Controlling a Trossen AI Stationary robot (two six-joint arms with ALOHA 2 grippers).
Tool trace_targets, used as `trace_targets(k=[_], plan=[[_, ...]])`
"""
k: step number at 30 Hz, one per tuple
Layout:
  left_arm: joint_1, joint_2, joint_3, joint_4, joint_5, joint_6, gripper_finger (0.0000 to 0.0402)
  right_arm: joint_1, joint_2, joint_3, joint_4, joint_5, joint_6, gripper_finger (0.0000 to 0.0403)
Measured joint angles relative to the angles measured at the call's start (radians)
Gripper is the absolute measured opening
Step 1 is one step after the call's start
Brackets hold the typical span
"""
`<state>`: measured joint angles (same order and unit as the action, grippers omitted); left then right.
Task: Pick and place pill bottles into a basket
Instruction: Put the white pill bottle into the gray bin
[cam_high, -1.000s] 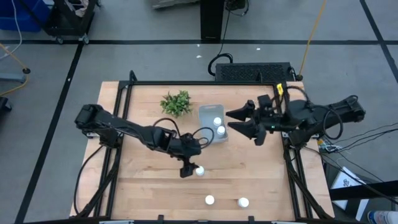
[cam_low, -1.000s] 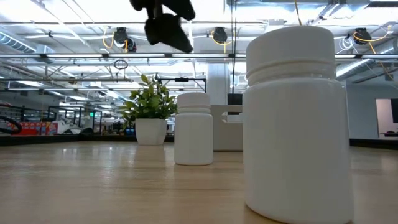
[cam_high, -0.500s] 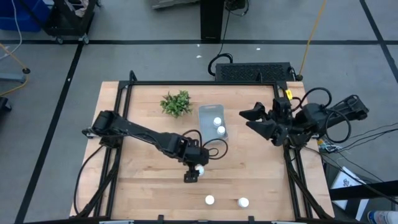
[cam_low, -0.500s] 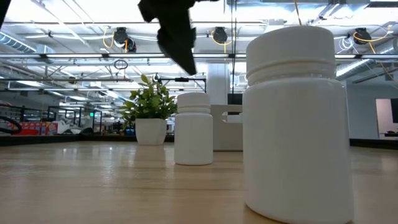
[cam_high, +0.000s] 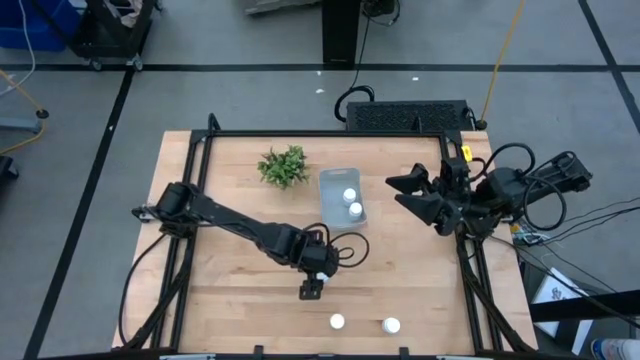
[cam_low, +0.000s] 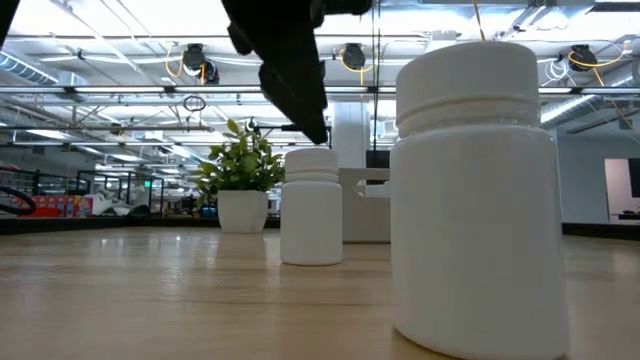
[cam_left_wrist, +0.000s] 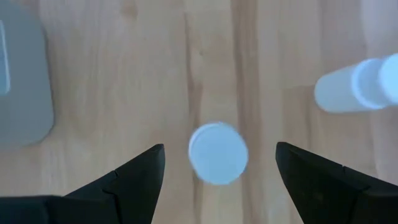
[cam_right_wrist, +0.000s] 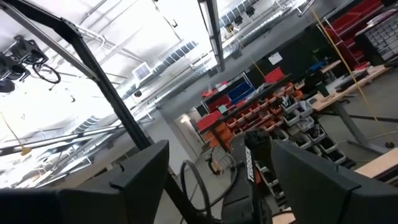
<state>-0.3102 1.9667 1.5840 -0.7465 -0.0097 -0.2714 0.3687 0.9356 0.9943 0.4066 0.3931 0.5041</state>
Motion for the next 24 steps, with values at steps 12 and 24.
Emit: trace_targets(k=[12, 24], plan=[[-0.005, 0.026, -0.001, 0.028, 0.007, -0.003, 0.0310, 0.000, 0.000, 0.000, -0.005, -0.001, 0.000, 0.0274], [-0.005, 0.077, -0.001, 0.048, 0.043, 0.000, 0.0310, 0.000, 0.000, 0.000, -0.006, -0.001, 0.000, 0.0274]])
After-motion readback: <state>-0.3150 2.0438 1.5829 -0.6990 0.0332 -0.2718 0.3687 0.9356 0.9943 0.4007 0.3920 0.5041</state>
